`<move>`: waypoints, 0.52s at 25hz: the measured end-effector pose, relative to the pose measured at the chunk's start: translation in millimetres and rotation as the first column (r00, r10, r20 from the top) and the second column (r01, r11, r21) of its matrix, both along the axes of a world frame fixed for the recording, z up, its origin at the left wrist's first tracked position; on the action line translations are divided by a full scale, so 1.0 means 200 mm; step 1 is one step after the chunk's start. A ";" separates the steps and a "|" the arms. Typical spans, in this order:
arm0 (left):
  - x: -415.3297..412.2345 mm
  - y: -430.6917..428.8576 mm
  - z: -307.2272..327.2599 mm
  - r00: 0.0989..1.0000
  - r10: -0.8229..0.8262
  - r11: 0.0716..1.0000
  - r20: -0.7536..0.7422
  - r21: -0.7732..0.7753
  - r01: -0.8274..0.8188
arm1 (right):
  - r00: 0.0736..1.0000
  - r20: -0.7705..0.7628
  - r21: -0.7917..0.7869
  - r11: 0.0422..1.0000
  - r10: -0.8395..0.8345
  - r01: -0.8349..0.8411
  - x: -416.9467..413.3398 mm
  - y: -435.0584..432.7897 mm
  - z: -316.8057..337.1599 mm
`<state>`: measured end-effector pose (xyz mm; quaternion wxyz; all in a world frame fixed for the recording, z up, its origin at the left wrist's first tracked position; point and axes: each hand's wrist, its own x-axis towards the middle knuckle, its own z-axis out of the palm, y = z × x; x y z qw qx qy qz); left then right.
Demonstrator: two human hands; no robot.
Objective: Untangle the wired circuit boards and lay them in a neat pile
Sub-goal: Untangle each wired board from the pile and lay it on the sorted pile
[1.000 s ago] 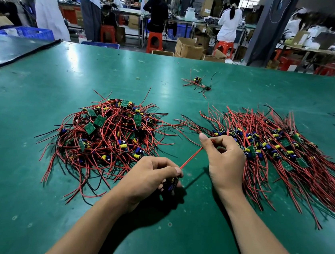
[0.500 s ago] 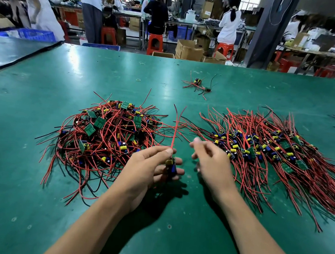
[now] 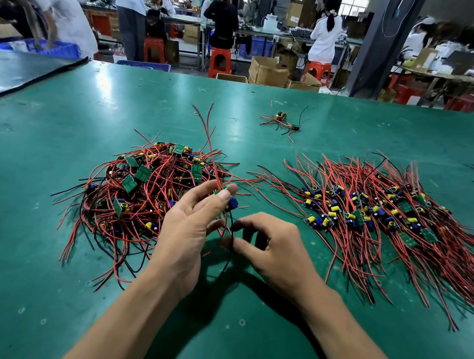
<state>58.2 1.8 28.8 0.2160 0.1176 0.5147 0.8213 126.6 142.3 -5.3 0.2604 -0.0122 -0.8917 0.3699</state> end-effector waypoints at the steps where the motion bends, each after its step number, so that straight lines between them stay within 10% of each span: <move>1: 0.01 0.00 0.00 0.999 -0.008 1.000 0.036 0.001 0.008 | 1.000 0.010 0.025 1.000 -0.003 0.003 0.00 -0.01 0.00; 6: 0.04 0.03 -0.01 0.977 -0.142 0.989 0.159 0.053 0.135 | 0.992 -0.100 0.018 0.997 -0.073 0.075 0.00 -0.04 -0.01; 11: 0.03 0.03 -0.03 0.980 -0.120 0.993 0.159 0.028 0.117 | 0.973 -0.178 -0.284 0.955 -0.145 0.090 -0.01 -0.06 0.02; 13: 0.03 0.02 -0.03 0.983 -0.124 0.992 0.139 0.029 0.121 | 0.992 -0.112 -0.596 0.803 -0.054 -0.023 -0.01 -0.07 0.06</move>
